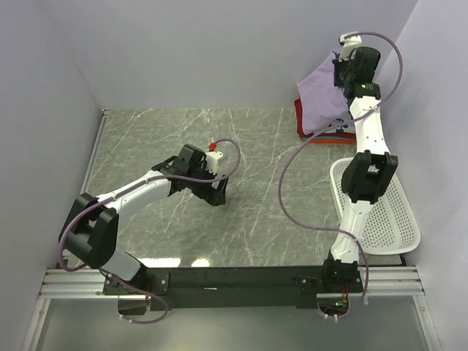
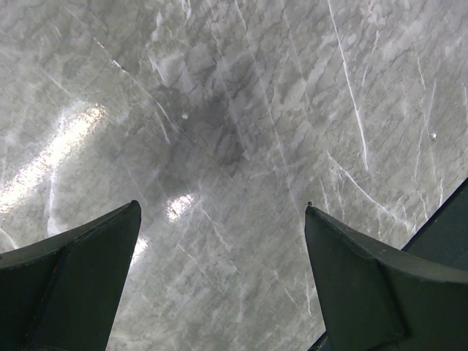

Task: Fold and stack the t-shirts
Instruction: Neatly place the folded tshirt to the corner

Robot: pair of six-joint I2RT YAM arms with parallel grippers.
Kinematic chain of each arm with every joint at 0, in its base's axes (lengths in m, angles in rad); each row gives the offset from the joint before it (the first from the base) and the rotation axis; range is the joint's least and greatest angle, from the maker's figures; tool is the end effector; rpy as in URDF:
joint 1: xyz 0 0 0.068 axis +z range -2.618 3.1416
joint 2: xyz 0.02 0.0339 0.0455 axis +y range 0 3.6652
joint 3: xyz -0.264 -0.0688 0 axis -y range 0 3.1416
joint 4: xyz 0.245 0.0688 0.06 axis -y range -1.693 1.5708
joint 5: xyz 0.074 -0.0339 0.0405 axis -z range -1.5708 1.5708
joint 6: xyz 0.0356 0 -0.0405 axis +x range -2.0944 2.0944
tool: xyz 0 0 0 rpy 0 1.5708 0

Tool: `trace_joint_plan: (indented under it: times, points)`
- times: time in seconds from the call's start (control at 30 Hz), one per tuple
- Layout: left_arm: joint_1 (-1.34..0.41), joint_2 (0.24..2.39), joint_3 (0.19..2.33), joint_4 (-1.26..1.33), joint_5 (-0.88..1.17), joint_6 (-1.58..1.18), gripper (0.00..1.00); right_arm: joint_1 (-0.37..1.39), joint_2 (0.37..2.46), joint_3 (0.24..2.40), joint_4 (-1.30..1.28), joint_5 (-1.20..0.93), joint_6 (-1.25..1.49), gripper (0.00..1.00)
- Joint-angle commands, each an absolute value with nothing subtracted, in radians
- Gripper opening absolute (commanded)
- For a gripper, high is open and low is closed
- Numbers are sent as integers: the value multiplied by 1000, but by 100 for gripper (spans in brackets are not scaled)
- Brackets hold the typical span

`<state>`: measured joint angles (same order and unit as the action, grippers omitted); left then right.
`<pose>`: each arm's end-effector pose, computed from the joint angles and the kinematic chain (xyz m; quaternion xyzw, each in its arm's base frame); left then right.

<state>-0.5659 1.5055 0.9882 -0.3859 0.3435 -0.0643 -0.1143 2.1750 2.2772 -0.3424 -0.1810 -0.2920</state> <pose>0.2569 -0.1774 0.2235 0.2853 0.8879 -0.2536 0.2569 0.5108 -0.0522 0.3895 -0.1251 0.7755 -0.0544 0.6165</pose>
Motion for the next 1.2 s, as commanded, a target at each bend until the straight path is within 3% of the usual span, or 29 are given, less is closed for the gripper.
trace_joint_plan:
  times: [0.0,0.5,0.57,0.6,0.63,0.7,1.17]
  points:
    - [-564,1519,1031,-393,362,-52,99,-149,2198,2283,-242,-212,-351,0]
    - [-563,1562,1046,-408,336,-51,99,-222,2286,2230,-173,-221,-414,0]
    - [-563,1559,1040,-397,313,-55,99,-232,2299,2229,-140,-201,-422,14]
    - [-563,1554,1040,-393,296,-55,100,-233,2306,2224,-118,-148,-419,27]
    - [-563,1551,1042,-394,287,-57,99,-241,2306,2211,-95,-126,-411,53]
    - [-563,1537,1046,-394,275,-52,99,-247,2289,2197,-46,-95,-390,69]
    - [-390,1415,1043,-414,475,-83,99,-207,1990,2099,-271,-248,-183,73]
